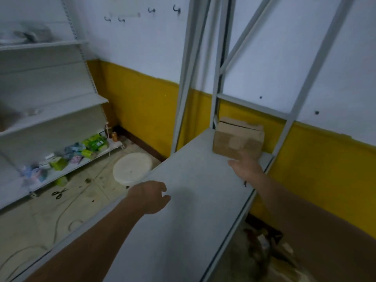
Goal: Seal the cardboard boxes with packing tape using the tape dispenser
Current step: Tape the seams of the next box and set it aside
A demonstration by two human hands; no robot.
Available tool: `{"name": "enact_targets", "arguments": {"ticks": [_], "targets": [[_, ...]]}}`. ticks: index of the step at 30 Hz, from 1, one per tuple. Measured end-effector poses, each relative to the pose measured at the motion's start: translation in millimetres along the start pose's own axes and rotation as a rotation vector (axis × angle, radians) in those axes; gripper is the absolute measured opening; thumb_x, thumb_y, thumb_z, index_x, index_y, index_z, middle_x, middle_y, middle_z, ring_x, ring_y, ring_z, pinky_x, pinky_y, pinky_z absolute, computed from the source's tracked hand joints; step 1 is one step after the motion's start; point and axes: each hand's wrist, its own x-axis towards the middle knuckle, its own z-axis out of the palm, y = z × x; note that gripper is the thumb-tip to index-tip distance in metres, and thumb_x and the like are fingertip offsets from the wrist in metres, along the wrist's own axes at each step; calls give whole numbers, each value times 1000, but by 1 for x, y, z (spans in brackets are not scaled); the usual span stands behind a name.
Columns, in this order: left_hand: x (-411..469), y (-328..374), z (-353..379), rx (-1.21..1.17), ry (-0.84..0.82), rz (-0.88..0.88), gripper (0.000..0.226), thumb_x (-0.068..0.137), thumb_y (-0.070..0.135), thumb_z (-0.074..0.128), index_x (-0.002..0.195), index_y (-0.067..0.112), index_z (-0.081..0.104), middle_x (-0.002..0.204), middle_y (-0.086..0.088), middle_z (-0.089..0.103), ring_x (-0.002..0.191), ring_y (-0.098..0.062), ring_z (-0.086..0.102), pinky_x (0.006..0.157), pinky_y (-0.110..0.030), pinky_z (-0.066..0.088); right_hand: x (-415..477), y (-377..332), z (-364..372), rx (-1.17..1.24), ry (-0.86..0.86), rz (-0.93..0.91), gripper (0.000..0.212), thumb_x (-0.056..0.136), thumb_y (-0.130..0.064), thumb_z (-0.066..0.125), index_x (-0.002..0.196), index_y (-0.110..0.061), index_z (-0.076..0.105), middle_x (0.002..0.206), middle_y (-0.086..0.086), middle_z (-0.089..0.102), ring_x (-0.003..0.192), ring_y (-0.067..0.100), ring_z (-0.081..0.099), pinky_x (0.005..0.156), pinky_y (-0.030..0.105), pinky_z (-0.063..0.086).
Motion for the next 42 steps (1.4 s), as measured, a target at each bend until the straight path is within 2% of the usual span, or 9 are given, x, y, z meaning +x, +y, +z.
{"name": "enact_targets", "arguments": {"ticks": [5,8,12,17,21,27,36,39,42], "targets": [[100,85,-14,-104,-8,44,51,97,51,48,142,26,45,144,3,49,130,-17,47,110,-31,35,74,40,-54,20,86,39,30,94,-24,49,114,-6,62,117,4,59,115,25,53,99,42,45],[141,122,-23,-169,3,72,53,97,49,50,143,25,44,147,2,46,132,-18,44,113,-32,31,99,61,-69,68,120,95,49,88,-44,47,127,-17,56,130,7,55,121,30,51,100,49,46],[177,153,-33,-208,17,121,55,96,48,52,145,25,42,150,0,42,134,-19,43,113,-31,30,112,80,-85,126,104,208,68,98,-46,47,152,-12,23,158,7,24,144,27,26,117,44,26],[229,181,-43,-405,237,120,54,96,37,57,145,19,43,147,-4,46,133,-20,44,105,-24,31,153,108,-97,302,149,246,68,96,-53,45,152,-19,24,159,3,22,144,25,26,115,46,28],[278,200,-54,-623,359,3,64,95,42,57,150,18,34,154,-4,37,140,-22,35,111,-34,29,194,114,-103,444,69,218,68,95,-59,40,151,-26,24,158,-3,24,144,22,26,114,41,25],[325,216,-64,-1027,261,-273,76,94,47,58,156,24,20,159,-1,28,145,-22,29,111,-38,32,237,102,-107,579,-78,276,70,94,-61,40,153,-35,14,159,-5,21,143,24,26,111,41,27],[364,218,-52,-1004,221,-307,80,81,57,70,149,32,37,150,3,42,134,-23,44,112,-42,38,256,108,-73,716,-84,245,62,99,-48,38,151,-41,5,157,-2,26,136,26,39,100,33,39],[363,217,-49,-1044,275,-322,86,70,66,74,144,31,46,142,6,51,127,-19,51,108,-42,44,259,108,-67,785,-57,235,62,98,-48,42,150,-47,7,157,-2,27,136,26,39,108,46,40],[353,215,-47,-1148,355,-350,80,69,61,76,138,30,53,134,7,57,119,-17,55,103,-38,47,258,102,-69,788,-59,181,60,100,-42,43,151,-43,11,154,-4,31,131,21,43,99,35,43]]}}
